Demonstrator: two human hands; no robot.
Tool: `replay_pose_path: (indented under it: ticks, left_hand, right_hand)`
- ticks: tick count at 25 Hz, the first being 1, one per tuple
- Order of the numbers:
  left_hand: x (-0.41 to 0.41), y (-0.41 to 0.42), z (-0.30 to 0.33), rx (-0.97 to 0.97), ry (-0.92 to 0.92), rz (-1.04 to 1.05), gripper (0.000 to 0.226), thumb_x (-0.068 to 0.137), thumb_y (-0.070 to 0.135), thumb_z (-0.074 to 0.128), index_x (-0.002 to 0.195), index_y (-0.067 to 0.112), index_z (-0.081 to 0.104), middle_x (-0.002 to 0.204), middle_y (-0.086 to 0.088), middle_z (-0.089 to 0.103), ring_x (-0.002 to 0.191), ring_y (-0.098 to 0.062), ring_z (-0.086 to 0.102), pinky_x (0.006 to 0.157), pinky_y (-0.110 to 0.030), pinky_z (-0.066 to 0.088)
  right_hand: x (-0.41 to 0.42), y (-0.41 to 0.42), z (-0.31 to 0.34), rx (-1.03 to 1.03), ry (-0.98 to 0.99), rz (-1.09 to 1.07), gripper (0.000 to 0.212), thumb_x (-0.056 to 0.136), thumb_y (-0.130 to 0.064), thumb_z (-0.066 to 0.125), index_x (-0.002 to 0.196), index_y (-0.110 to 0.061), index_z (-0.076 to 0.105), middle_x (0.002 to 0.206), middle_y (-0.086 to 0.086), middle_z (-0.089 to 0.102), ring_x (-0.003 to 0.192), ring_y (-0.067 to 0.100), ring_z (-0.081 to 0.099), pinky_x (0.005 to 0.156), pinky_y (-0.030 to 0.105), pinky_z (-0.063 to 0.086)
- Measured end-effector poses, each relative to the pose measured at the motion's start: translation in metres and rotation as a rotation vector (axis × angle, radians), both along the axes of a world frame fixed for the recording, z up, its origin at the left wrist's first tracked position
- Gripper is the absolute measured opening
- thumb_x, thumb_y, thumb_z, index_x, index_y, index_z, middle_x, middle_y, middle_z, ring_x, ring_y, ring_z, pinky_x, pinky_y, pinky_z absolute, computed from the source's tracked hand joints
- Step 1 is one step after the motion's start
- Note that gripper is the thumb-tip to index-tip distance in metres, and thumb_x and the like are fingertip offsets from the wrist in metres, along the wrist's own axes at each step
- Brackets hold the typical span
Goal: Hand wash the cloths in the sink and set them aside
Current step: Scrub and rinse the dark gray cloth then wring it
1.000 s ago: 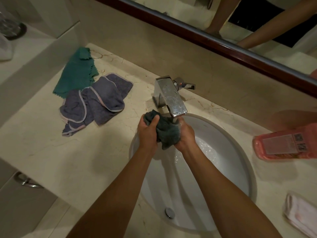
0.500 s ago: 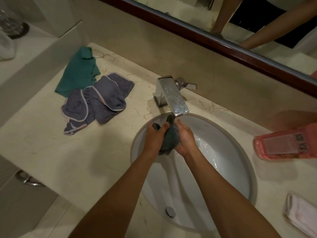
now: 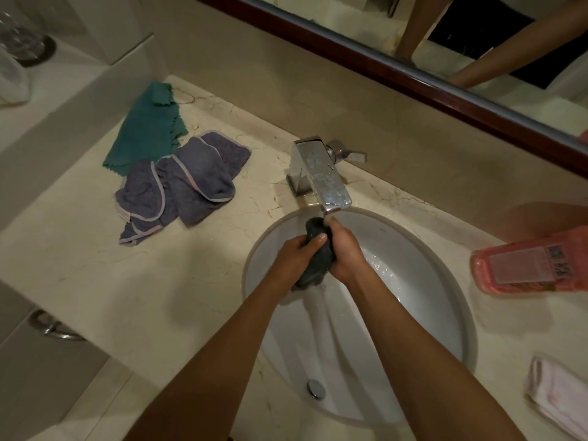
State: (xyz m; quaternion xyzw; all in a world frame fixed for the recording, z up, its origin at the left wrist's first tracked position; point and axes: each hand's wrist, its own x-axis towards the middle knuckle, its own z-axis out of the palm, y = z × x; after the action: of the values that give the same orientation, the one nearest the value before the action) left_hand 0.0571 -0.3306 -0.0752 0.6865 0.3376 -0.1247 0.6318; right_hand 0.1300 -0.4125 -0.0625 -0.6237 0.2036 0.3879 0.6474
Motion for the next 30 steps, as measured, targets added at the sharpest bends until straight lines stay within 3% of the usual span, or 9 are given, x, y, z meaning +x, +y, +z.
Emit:
replay_pose_path:
  ticks: [2,4,8,11,15,18,21,23,30]
  left_hand:
    - [0.001,0.005,0.001,0.102,0.017,-0.018,0.041,0.099,0.052,0.053,0.101,0.014,0.069,0.086,-0.002,0.071,0.077,-0.015,0.067,0.062,-0.017,0.046]
    - [0.004,0.009,0.004,0.135,0.023,0.043,0.038,0.1,0.046,0.054,0.104,0.011,0.068,0.099,-0.01,0.071,0.082,-0.019,0.064,0.072,-0.025,0.048]
    - [0.004,0.01,0.012,-0.031,-0.027,0.278,0.04,0.104,0.043,0.046,0.122,0.011,0.064,0.116,-0.016,0.067,0.106,-0.032,0.063,0.096,-0.047,0.053]
    - [0.005,0.007,0.014,-0.151,-0.072,0.456,0.037,0.105,0.044,0.044,0.124,0.017,0.061,0.116,-0.011,0.066,0.104,-0.027,0.063,0.088,-0.04,0.052]
    - [0.01,0.008,0.012,-0.136,-0.134,0.499,0.028,0.105,0.041,0.045,0.116,0.022,0.062,0.103,0.002,0.066,0.093,-0.014,0.061,0.072,-0.023,0.047]
    - [0.009,0.002,0.01,-0.106,-0.158,0.424,0.024,0.104,0.039,0.049,0.107,0.022,0.066,0.098,0.0,0.069,0.089,-0.014,0.064,0.061,-0.019,0.047]
    - [0.009,-0.004,0.008,-0.164,-0.154,0.451,0.03,0.104,0.034,0.05,0.115,0.012,0.068,0.105,-0.011,0.073,0.097,-0.025,0.069,0.077,-0.032,0.056]
    - [0.008,-0.005,0.007,-0.189,-0.149,0.472,0.028,0.104,0.032,0.05,0.113,0.012,0.069,0.104,-0.012,0.074,0.098,-0.027,0.07,0.084,-0.038,0.058]
    - [0.01,-0.004,0.002,-0.106,-0.13,0.542,0.025,0.103,0.032,0.054,0.098,0.015,0.072,0.089,-0.005,0.074,0.08,-0.017,0.071,0.061,-0.027,0.055]
  right_hand:
    - [0.001,-0.003,0.0,-0.038,-0.053,0.055,0.027,0.1,-0.037,0.054,0.099,-0.015,0.07,0.088,0.008,0.077,0.09,0.023,0.071,0.07,0.032,0.056]
    - [0.003,-0.011,-0.001,-0.052,-0.073,0.086,0.03,0.1,-0.04,0.054,0.099,-0.016,0.071,0.09,0.006,0.078,0.09,0.022,0.072,0.072,0.031,0.055]
    - [0.005,-0.029,0.002,0.101,-0.02,0.232,0.029,0.097,-0.04,0.058,0.103,-0.015,0.072,0.093,0.0,0.078,0.089,0.018,0.072,0.073,0.029,0.056]
    - [0.003,-0.035,-0.002,0.146,-0.08,0.384,0.022,0.097,-0.02,0.06,0.113,-0.007,0.069,0.094,0.009,0.072,0.083,0.018,0.066,0.075,0.026,0.055]
    - [0.004,-0.039,-0.004,0.167,0.0,0.121,0.014,0.097,-0.011,0.061,0.108,-0.006,0.067,0.085,0.007,0.06,0.06,0.007,0.049,0.056,0.019,0.047]
    - [0.007,-0.035,-0.005,0.149,-0.033,0.02,0.019,0.101,-0.028,0.055,0.111,-0.015,0.065,0.103,0.002,0.067,0.094,0.014,0.059,0.088,0.031,0.043]
    - [0.004,-0.03,-0.008,0.141,-0.063,-0.039,0.026,0.103,-0.03,0.053,0.119,-0.012,0.062,0.115,0.006,0.072,0.112,0.021,0.064,0.103,0.039,0.043]
    - [0.001,-0.027,-0.008,0.174,-0.051,-0.073,0.027,0.103,-0.028,0.054,0.117,-0.009,0.065,0.112,0.011,0.075,0.106,0.024,0.07,0.098,0.039,0.054]
    - [-0.002,-0.012,-0.011,0.065,-0.042,-0.164,0.021,0.1,-0.035,0.058,0.103,-0.016,0.067,0.087,0.005,0.078,0.086,0.024,0.074,0.083,0.042,0.059]
